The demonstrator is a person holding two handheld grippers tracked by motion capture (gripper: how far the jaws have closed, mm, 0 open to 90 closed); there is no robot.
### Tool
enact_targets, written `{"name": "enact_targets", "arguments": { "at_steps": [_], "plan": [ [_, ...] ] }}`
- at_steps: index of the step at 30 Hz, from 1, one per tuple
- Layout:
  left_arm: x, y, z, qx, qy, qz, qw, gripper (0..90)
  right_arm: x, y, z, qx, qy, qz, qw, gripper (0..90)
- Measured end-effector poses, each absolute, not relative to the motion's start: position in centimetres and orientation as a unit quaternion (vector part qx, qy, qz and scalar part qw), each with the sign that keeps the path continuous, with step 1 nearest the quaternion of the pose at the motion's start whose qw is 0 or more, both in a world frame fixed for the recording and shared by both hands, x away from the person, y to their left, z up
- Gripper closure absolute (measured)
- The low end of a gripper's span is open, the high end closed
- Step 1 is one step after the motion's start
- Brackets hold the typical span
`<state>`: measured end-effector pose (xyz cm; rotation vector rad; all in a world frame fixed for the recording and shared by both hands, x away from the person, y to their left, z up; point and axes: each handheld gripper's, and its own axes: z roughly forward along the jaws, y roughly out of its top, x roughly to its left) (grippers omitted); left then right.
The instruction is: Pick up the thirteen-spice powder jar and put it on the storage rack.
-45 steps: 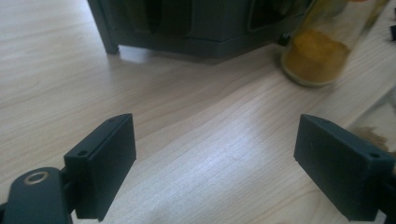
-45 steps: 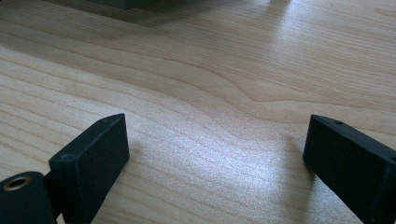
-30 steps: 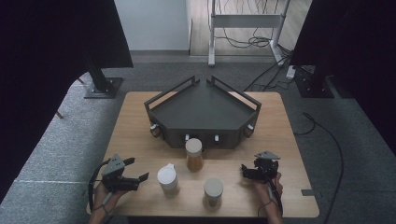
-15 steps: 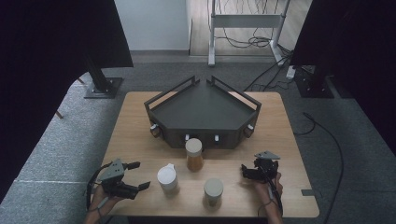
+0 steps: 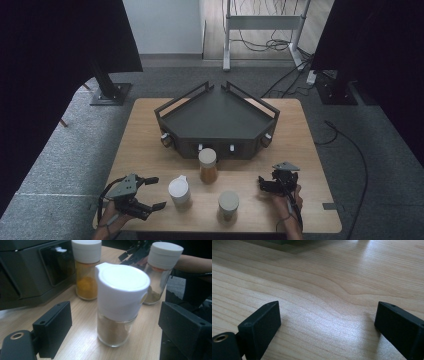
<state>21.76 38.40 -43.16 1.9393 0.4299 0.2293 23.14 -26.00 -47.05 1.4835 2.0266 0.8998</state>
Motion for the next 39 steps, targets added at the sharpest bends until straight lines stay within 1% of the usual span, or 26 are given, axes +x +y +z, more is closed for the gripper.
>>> {"name": "enact_targets", "arguments": {
  "at_steps": [7, 12, 28, 39],
  "plan": [
    [21.9, 37.5, -43.4, 0.818, 0.162, 0.095, 0.544, 11.3, 23.1, -26.0, -47.0, 0.541, 0.738, 0.328, 0.235, 6.1],
    [22.0, 36.9, -43.6, 0.819, 0.161, 0.097, 0.542, 11.2, 23.1, -26.0, -47.0, 0.541, 0.738, 0.328, 0.234, 6.0],
    [20.9, 33.2, -44.1, 0.815, 0.193, 0.133, 0.530, 10.1, 23.1, -26.0, -47.0, 0.541, 0.738, 0.328, 0.235, 6.0],
    [20.4, 31.6, -44.3, 0.809, 0.219, 0.142, 0.526, 10.5, 23.1, -26.0, -47.0, 0.541, 0.738, 0.328, 0.235, 6.0]
  ]
}}
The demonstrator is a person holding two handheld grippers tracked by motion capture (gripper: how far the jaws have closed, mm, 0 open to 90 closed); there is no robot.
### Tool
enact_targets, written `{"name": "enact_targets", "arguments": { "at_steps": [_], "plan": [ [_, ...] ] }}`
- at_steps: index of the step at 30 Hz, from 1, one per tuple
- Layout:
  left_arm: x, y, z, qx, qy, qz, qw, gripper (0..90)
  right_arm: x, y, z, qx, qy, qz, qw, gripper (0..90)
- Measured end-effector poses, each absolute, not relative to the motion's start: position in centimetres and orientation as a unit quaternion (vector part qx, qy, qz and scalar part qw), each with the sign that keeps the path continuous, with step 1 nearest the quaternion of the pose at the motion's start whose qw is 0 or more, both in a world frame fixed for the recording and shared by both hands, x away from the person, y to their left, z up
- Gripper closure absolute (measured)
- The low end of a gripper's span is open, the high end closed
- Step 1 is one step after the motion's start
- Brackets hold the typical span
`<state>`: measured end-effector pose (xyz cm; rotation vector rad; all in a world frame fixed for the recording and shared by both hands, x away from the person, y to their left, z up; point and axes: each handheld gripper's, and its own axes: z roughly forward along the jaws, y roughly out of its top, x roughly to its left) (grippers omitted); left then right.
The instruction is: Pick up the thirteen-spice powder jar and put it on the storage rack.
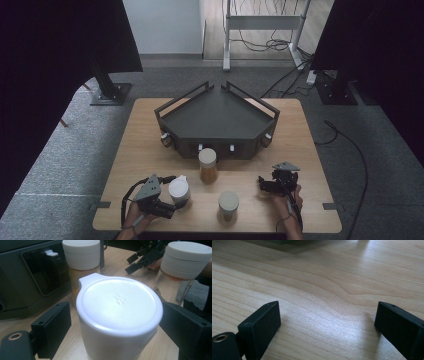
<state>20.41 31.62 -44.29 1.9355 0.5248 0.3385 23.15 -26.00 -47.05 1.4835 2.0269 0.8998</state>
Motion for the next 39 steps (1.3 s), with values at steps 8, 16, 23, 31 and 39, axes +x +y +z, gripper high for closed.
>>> {"name": "enact_targets", "arguments": {
  "at_steps": [8, 16, 23, 31, 39],
  "plan": [
    [20.1, 31.1, -44.2, 0.810, 0.231, 0.146, 0.520, 29.9, 23.1, -26.0, -47.0, 0.541, 0.738, 0.328, 0.234, 6.0],
    [19.6, 30.5, -43.7, 0.809, 0.250, 0.154, 0.510, 30.6, 23.2, -26.0, -47.0, 0.541, 0.738, 0.328, 0.234, 6.0],
    [19.2, 30.3, -43.3, 0.805, 0.261, 0.168, 0.505, 30.7, 23.2, -26.0, -47.0, 0.541, 0.739, 0.328, 0.234, 6.0],
    [19.1, 30.5, -42.7, 0.797, 0.266, 0.175, 0.512, 30.7, 23.1, -26.0, -47.0, 0.541, 0.738, 0.328, 0.235, 6.0],
    [19.1, 30.7, -41.8, 0.792, 0.274, 0.183, 0.514, 30.7, 23.1, -26.0, -47.0, 0.540, 0.739, 0.328, 0.235, 6.0]
  ]
}}
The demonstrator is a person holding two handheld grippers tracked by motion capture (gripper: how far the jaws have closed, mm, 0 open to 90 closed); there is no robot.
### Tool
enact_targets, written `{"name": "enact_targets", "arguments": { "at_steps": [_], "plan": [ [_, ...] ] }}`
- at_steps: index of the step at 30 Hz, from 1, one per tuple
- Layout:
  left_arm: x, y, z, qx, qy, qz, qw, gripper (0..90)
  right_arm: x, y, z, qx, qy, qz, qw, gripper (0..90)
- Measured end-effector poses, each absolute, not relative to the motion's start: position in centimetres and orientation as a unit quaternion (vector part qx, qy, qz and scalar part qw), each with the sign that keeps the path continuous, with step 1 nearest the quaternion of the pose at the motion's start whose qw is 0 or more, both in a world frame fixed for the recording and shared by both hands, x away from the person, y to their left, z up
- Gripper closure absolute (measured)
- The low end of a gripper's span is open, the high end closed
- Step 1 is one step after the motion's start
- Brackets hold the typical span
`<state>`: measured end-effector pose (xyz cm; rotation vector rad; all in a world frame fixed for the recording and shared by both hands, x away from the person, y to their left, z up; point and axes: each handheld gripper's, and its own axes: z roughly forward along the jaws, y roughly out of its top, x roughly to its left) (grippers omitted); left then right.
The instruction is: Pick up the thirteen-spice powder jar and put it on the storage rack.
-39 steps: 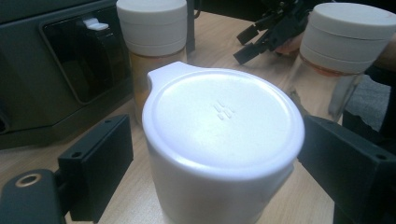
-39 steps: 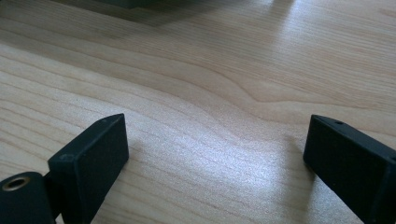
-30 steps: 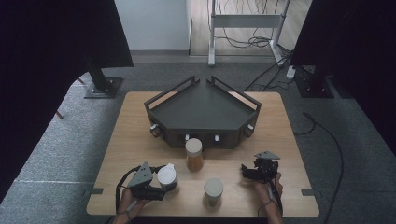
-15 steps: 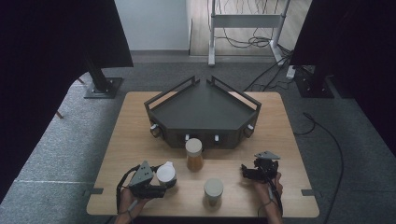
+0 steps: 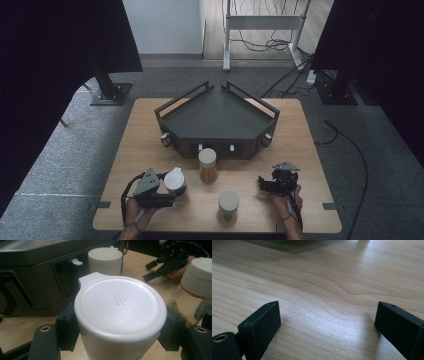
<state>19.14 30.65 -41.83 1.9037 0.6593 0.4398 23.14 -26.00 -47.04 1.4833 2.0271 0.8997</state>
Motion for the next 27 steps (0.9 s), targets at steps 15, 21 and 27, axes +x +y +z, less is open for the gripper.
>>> {"name": "enact_targets", "arguments": {
  "at_steps": [15, 21, 27],
  "plan": [
    [19.2, 30.6, -39.8, 0.782, 0.281, 0.196, 0.521, 30.7, 23.0, -26.0, -47.1, 0.539, 0.739, 0.328, 0.235, 6.2],
    [19.5, 30.4, -39.1, 0.778, 0.287, 0.202, 0.520, 30.7, 23.0, -26.0, -47.1, 0.539, 0.739, 0.328, 0.235, 6.2],
    [20.4, 30.1, -38.1, 0.777, 0.290, 0.207, 0.519, 30.7, 23.0, -26.0, -47.1, 0.539, 0.739, 0.328, 0.235, 6.2]
  ]
}}
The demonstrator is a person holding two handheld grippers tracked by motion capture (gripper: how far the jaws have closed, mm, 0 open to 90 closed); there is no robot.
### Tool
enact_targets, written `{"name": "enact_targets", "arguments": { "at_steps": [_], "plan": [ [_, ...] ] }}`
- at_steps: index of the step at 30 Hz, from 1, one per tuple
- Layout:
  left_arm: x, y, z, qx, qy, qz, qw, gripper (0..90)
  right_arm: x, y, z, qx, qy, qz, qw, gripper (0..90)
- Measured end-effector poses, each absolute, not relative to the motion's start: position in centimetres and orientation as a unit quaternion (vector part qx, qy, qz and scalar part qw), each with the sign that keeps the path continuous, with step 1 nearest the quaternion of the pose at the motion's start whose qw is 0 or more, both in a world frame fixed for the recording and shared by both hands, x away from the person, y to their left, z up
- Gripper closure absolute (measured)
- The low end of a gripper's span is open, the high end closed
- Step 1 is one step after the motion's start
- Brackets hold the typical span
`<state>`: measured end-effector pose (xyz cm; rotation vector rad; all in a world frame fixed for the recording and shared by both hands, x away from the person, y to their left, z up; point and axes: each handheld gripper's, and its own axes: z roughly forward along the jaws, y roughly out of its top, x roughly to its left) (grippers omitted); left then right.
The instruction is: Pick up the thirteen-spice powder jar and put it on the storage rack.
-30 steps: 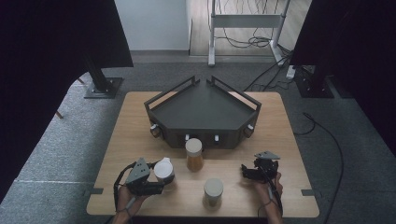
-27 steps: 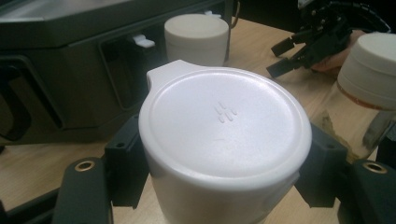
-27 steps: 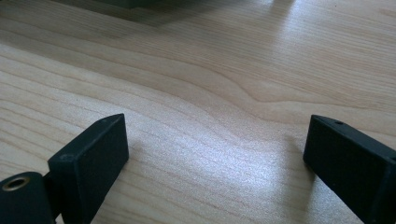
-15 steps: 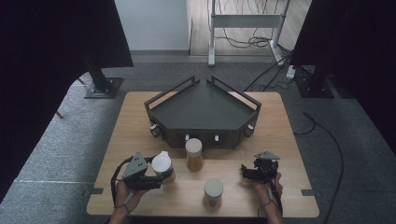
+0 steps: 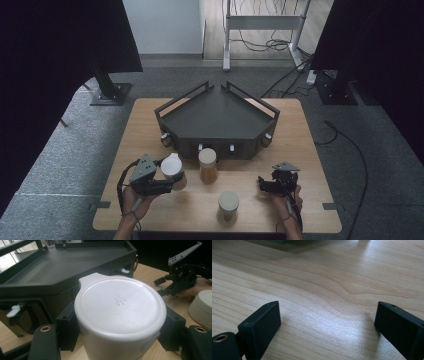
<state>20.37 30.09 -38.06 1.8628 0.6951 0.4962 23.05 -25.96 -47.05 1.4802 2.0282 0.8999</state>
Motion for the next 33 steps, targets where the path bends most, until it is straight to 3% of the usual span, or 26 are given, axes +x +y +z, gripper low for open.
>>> {"name": "enact_targets", "arguments": {
  "at_steps": [33],
  "plan": [
    [26.3, 28.0, -32.5, 0.761, 0.308, 0.232, 0.521, 30.7, 23.1, -26.0, -47.1, 0.539, 0.739, 0.328, 0.235, 6.1]
  ]
}}
